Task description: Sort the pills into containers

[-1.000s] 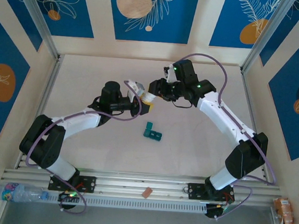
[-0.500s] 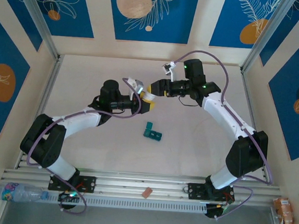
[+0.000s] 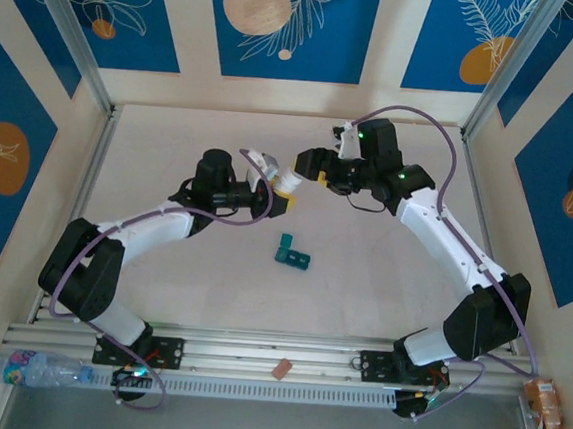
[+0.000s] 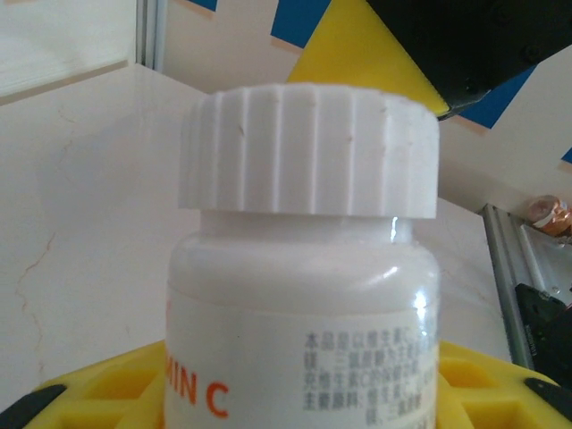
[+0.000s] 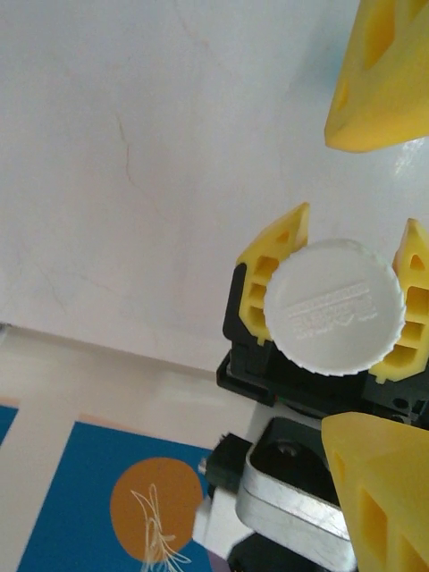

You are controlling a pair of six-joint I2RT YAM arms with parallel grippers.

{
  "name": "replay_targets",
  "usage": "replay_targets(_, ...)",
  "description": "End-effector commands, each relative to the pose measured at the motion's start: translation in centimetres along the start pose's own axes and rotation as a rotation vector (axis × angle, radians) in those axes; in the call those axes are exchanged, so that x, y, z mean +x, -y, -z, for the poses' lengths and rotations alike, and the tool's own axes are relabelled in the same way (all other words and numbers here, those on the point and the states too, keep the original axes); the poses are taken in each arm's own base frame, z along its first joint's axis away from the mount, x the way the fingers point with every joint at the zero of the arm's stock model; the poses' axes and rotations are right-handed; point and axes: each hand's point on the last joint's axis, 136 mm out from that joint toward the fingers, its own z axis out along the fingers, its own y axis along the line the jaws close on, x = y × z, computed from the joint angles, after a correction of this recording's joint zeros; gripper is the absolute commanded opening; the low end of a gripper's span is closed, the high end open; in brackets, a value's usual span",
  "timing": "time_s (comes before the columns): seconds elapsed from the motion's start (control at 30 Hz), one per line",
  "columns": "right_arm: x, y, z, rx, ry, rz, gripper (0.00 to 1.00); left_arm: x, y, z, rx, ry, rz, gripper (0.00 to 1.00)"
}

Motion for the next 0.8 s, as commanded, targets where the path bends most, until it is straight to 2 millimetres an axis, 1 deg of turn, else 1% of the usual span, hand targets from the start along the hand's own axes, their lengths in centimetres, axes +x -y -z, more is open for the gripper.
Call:
replay_targets(0.0, -0.4, -0.2, -0.1, 0.039, 0.003, -0.047, 0.77, -1.8, 0.1, 0.4, -0.007, 0.021, -0.059, 0.0)
replay_targets(0.2, 0.1, -1.0, -1.5, 0.032, -0.029, -0.031, 0.76, -1.7, 0.2, 0.3, -0.004, 0.019, -0.053, 0.0)
replay_targets(0.37, 0.7, -1.0, -2.6, 0.032, -0.057, -0.029, 0.72, -1.5, 0.2, 0.3, -0.005, 0.018, -0.046, 0.0)
replay_targets(0.4, 0.8, -0.9, -2.8, 0.032, -0.061, -0.029, 0.7, -1.5, 0.2, 0.3, -0.006, 0.019, -0.046, 0.0)
replay_targets(0.47, 1.0, -0.8, -3.0, 0.032, -0.068, -0.028, 0.59, -1.6, 0.2, 0.2, -0.005, 0.021, -0.046, 0.0)
replay_targets(0.53, 1.0, -0.8, -3.0, 0.031, -0.066, -0.024, 0.5, -1.7, 0.2, 0.2, -0.005, 0.022, -0.045, 0.0)
replay_targets(0.7, 0.8, -0.9, -2.8, 0.001, -0.045, 0.014, 0.45, -1.8, 0.3, 0.2, 0.003, 0.031, -0.039, 0.0)
replay_targets(0.77, 0.5, -1.4, -2.5, -0.048, -0.03, 0.081, 0.45, -2.1, 0.6, 0.2, 0.018, 0.041, -0.03, 0.0)
